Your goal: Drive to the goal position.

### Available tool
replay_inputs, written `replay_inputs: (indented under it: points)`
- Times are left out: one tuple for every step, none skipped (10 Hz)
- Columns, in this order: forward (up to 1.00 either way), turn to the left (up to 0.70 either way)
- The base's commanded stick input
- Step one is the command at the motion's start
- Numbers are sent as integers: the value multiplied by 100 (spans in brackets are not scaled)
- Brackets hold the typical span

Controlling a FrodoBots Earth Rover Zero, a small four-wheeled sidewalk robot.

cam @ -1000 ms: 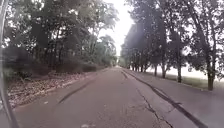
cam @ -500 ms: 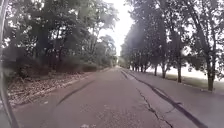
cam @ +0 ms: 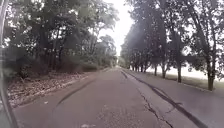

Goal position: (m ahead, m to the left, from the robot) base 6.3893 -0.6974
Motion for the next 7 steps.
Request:
replay_inputs:
  points:
    - [7, 0]
    - [7, 0]
    - [7, 0]
    - [7, 0]
    - [7, 0]
    - [7, 0]
    - [7, 0]
